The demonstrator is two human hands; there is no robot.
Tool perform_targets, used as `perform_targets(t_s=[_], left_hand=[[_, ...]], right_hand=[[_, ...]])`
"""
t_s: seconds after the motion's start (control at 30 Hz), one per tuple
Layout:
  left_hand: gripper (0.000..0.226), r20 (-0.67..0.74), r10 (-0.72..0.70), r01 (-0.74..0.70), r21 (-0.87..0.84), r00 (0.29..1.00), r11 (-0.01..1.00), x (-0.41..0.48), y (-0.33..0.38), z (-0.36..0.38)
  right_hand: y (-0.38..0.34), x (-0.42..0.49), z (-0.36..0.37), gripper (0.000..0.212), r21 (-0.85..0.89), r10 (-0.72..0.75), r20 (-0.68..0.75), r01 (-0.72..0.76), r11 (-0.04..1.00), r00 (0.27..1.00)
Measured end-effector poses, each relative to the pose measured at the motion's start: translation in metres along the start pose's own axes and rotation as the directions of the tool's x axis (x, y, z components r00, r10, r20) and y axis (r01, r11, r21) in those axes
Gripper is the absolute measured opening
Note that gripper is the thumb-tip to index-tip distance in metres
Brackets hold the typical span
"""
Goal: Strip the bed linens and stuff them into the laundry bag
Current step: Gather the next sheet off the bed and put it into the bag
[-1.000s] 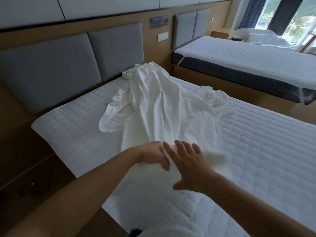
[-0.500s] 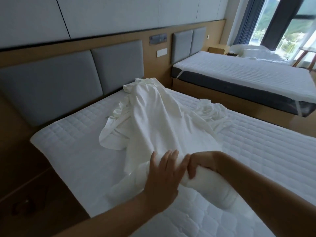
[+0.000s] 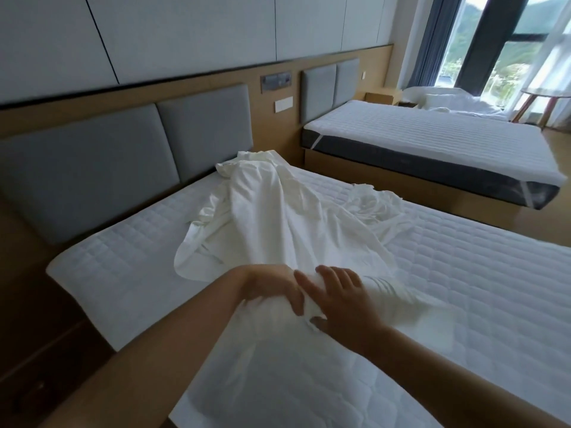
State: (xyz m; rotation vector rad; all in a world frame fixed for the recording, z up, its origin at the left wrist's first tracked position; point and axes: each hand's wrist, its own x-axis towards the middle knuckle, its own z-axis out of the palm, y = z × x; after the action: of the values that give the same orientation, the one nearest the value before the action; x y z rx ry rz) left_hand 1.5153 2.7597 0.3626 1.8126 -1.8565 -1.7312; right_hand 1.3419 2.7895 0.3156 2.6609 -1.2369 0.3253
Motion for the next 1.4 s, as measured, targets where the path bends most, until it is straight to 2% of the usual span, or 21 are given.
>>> perform_targets(t_s=[0.07, 0.13, 0.17, 0.23, 0.3, 0.33, 0.4, 0.47, 0.53, 0.57, 0.63, 0.7, 0.8, 0.9, 1.0, 1.03, 1.13, 1.2, 1.27, 1.33, 1.4], left_hand=[[0.037, 0.059, -0.031, 0.03, 0.009, 0.998, 1.0, -0.001, 0.004, 0.0], [0.038, 0.03, -0.036, 0.035, 0.034, 0.999, 0.999, -0.002, 0.009, 0.0], [0.045, -0.024, -0.019, 0.022, 0.094, 1.0, 0.995, -0.004, 0.012, 0.002], [0.078, -0.269, 0.047, 0.064, 0.389, 0.962, 0.919, -0.005, 0.014, 0.014], [0.103, -0.482, 0.333, 0.159, 0.727, 0.81, 0.668, -0.006, 0.002, 0.042], [0.113, -0.496, 0.503, 0.199, 0.823, 0.708, 0.531, -0.003, -0.01, 0.06], [0.127, -0.452, 0.674, 0.2, 0.885, 0.584, 0.42, 0.006, -0.036, 0.087], [0.116, -0.409, 0.773, 0.137, 0.909, 0.485, 0.394, 0.02, -0.053, 0.093], [0.074, -0.385, 0.845, 0.015, 0.912, 0.372, 0.409, 0.025, -0.054, 0.083], [0.057, -0.391, 0.84, -0.027, 0.901, 0.377, 0.432, 0.024, -0.049, 0.077], [0.045, -0.396, 0.771, -0.054, 0.874, 0.499, 0.483, 0.022, -0.039, 0.064], [0.042, -0.436, 0.614, 0.023, 0.827, 0.658, 0.562, 0.02, -0.036, 0.055], [0.036, -0.409, 0.303, 0.041, 0.65, 0.861, 0.759, 0.02, -0.035, 0.044], [0.023, -0.282, 0.131, -0.038, 0.312, 0.95, 0.949, 0.018, -0.033, 0.032], [0.018, -0.103, 0.039, -0.025, 0.131, 0.994, 0.991, 0.009, -0.028, 0.021], [0.019, -0.063, 0.005, 0.004, 0.141, 0.998, 0.99, 0.005, -0.026, 0.018], [0.053, -0.002, -0.017, 0.017, 0.173, 1.0, 0.985, -0.004, -0.018, 0.013], [0.086, -0.138, 0.038, 0.01, 0.328, 0.99, 0.945, -0.007, -0.015, 0.023], [0.098, -0.387, 0.203, 0.113, 0.655, 0.9, 0.747, -0.013, -0.015, 0.046], [0.105, -0.414, 0.434, 0.149, 0.838, 0.8, 0.525, -0.012, -0.029, 0.078], [0.107, -0.431, 0.652, 0.156, 0.886, 0.624, 0.436, 0.0, -0.055, 0.1]], right_hand=[[0.01, 0.003, 0.004, 0.095, 0.072, -0.007, -0.108, 0.014, 0.997, 0.994], [0.015, 0.007, 0.005, 0.071, 0.134, 0.026, -0.1, -0.013, 0.991, 0.995], [0.016, 0.009, 0.004, 0.06, 0.172, 0.059, -0.06, -0.048, 0.984, 0.996], [0.021, 0.012, 0.002, 0.046, 0.274, 0.196, 0.093, -0.214, 0.938, 0.976], [0.03, 0.015, 0.003, 0.044, 0.352, 0.327, 0.356, -0.45, 0.821, 0.876], [0.035, 0.018, 0.004, 0.046, 0.394, 0.329, 0.467, -0.526, 0.754, 0.821], [0.042, 0.024, 0.002, 0.039, 0.472, 0.218, 0.642, -0.603, 0.642, 0.735], [0.045, 0.031, -0.005, 0.037, 0.47, 0.09, 0.779, -0.672, 0.572, 0.621], [0.045, 0.034, -0.011, 0.052, 0.439, 0.026, 0.853, -0.745, 0.502, 0.521], [0.045, 0.034, -0.012, 0.058, 0.434, -0.001, 0.872, -0.774, 0.461, 0.489], [0.041, 0.033, -0.013, 0.065, 0.442, -0.011, 0.875, -0.789, 0.427, 0.484], [0.031, 0.028, -0.013, 0.078, 0.437, 0.048, 0.813, -0.661, 0.611, 0.581], [0.008, 0.012, -0.012, 0.108, 0.26, 0.087, 0.529, -0.259, 0.93, 0.844], [-0.013, -0.007, 0.009, 0.12, 0.07, -0.022, 0.335, -0.002, 0.998, 0.942], [-0.015, -0.008, 0.022, 0.1, 0.104, 0.013, 0.072, -0.02, 0.994, 0.997], [-0.013, -0.003, 0.016, 0.085, 0.185, 0.04, 0.103, -0.059, 0.981, 0.994], [-0.003, 0.013, -0.002, 0.053, 0.398, 0.083, 0.424, -0.268, 0.877, 0.902], [0.009, 0.022, -0.006, 0.045, 0.491, 0.072, 0.614, -0.451, 0.745, 0.786], [0.022, 0.021, -0.005, 0.038, 0.518, 0.062, 0.734, -0.617, 0.592, 0.676], [0.034, 0.02, -0.003, 0.034, 0.463, 0.063, 0.835, -0.759, 0.458, 0.547], [0.037, 0.02, -0.001, 0.035, 0.379, 0.013, 0.912, -0.854, 0.355, 0.41]])
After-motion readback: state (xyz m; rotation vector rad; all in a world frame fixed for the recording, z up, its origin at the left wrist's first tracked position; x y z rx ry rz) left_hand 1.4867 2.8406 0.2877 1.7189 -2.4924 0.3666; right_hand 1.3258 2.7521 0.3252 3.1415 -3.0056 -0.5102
